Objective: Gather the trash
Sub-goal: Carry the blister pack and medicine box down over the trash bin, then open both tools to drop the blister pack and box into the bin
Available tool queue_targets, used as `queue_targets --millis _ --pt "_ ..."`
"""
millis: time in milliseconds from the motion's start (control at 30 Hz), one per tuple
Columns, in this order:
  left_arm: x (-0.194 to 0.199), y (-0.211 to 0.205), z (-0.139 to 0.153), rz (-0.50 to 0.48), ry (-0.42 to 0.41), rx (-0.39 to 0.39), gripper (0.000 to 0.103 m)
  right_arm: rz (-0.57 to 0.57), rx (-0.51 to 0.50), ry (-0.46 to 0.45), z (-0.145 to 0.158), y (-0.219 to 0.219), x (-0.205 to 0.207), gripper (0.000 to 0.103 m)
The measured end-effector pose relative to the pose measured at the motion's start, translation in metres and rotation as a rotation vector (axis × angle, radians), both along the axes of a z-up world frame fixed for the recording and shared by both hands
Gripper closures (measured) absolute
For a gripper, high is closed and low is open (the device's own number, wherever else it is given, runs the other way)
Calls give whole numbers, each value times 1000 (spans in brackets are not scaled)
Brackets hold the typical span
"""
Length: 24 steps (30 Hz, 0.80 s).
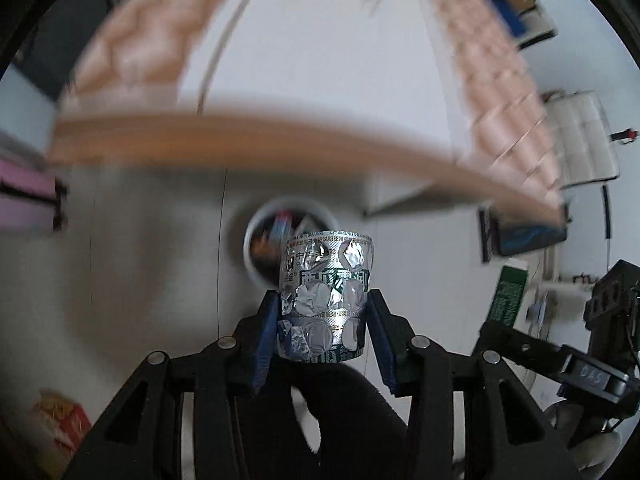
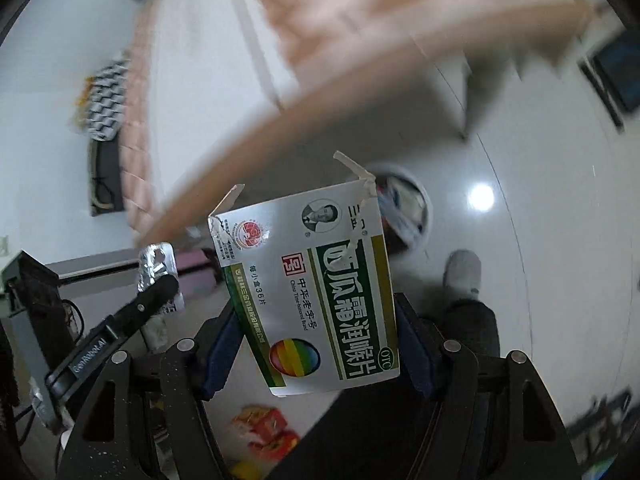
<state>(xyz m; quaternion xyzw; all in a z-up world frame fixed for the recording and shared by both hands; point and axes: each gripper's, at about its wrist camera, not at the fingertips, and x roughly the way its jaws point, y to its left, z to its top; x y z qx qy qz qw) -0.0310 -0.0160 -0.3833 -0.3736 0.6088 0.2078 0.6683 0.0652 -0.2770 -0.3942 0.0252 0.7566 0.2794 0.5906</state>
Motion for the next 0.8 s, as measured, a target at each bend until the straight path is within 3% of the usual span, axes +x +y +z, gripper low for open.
queue_targets --millis 133,233,400,500,567,667,733,767,800 --pt "1 -12 -82 15 61 -86 53 7 -81 43 -78 -18 -19 31" --pt "16 -12 -154 4 93 -95 47 41 -140 19 -143 -13 -18 31" --pt "36 3 -274 38 161 -156 48 78 -199 -3 -264 14 -2 31" --pt "30 13 -315 73 176 -146 43 85 -206 0 -326 34 8 31" --pt "20 21 -334 71 210 -102 15 96 -196 8 -364 49 12 31" --pt "10 27 -351 66 255 -37 9 115 -175 24 -400 70 21 30" --pt "6 28 -354 63 276 -2 9 130 -172 25 -418 81 21 18" --pt "5 28 -354 57 283 18 9 137 -174 14 -421 83 21 0" --pt "4 27 -353 51 289 37 9 146 -177 -5 -421 85 20 0"
